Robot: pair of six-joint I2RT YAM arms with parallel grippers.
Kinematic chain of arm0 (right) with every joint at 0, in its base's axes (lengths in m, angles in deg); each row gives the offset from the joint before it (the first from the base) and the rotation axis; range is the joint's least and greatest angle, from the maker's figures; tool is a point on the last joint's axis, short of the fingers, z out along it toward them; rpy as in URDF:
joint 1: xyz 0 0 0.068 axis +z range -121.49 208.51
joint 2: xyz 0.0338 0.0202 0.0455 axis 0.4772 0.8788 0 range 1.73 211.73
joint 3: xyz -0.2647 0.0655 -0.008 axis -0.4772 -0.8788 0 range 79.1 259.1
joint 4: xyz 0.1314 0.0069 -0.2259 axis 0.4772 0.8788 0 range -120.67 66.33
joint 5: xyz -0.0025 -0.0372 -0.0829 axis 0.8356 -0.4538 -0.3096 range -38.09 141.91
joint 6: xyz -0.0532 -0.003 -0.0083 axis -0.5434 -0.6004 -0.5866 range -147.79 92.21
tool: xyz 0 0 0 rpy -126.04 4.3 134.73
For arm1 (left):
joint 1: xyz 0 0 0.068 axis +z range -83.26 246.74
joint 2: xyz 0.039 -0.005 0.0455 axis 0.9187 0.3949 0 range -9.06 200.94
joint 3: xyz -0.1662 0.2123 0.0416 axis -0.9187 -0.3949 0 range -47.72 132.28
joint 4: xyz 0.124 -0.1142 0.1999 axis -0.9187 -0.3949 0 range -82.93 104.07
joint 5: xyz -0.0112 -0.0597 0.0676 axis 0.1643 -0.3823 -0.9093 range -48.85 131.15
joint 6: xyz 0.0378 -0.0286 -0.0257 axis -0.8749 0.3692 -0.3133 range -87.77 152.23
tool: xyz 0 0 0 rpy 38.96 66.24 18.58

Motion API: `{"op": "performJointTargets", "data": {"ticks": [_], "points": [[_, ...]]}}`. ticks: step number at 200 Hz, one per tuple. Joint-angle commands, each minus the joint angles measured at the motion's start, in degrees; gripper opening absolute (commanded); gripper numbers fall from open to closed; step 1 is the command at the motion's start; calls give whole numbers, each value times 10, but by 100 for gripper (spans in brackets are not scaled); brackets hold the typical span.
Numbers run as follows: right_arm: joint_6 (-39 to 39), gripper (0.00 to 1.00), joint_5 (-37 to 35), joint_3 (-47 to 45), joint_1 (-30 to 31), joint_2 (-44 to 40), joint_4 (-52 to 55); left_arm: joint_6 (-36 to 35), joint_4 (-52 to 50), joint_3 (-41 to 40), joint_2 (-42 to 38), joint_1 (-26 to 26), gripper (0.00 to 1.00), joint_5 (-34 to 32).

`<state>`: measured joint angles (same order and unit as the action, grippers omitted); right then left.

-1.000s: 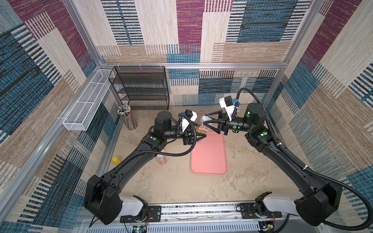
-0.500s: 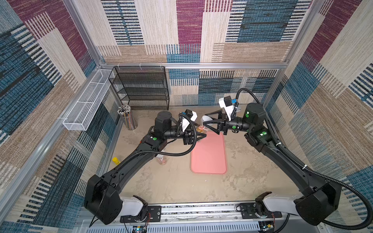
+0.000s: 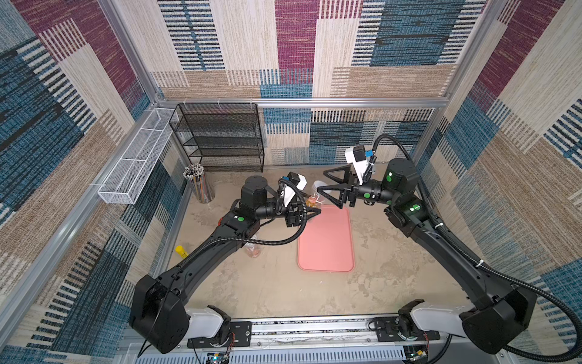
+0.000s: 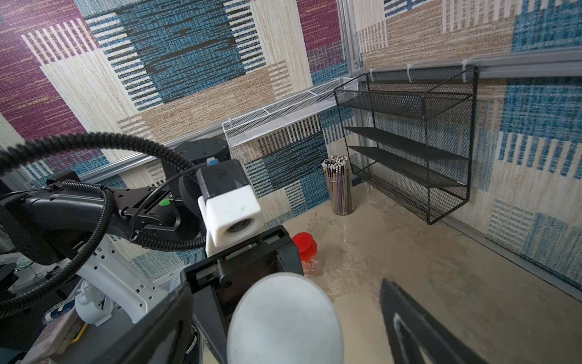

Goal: Pour the candies out of the jar
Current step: Unscrew the lid from the jar.

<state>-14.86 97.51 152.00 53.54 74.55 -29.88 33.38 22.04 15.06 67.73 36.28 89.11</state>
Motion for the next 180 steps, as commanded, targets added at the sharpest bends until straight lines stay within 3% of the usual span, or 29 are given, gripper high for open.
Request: {"op": "performJointTargets", "data": {"ticks": [1, 34, 76, 180], "points": [[24, 95, -51, 20, -1, -2, 20, 1, 34, -6, -9, 1, 0, -34], [75, 94, -152, 42, 3, 13, 54, -6, 25, -11, -15, 0, 0, -102], [85, 94, -201, 60, 31, 44, 83, -22, 4, -10, -13, -5, 0, -185], [102, 85, -214, 71, 57, 86, 81, -33, -17, -3, 1, -14, 0, -210]]}}
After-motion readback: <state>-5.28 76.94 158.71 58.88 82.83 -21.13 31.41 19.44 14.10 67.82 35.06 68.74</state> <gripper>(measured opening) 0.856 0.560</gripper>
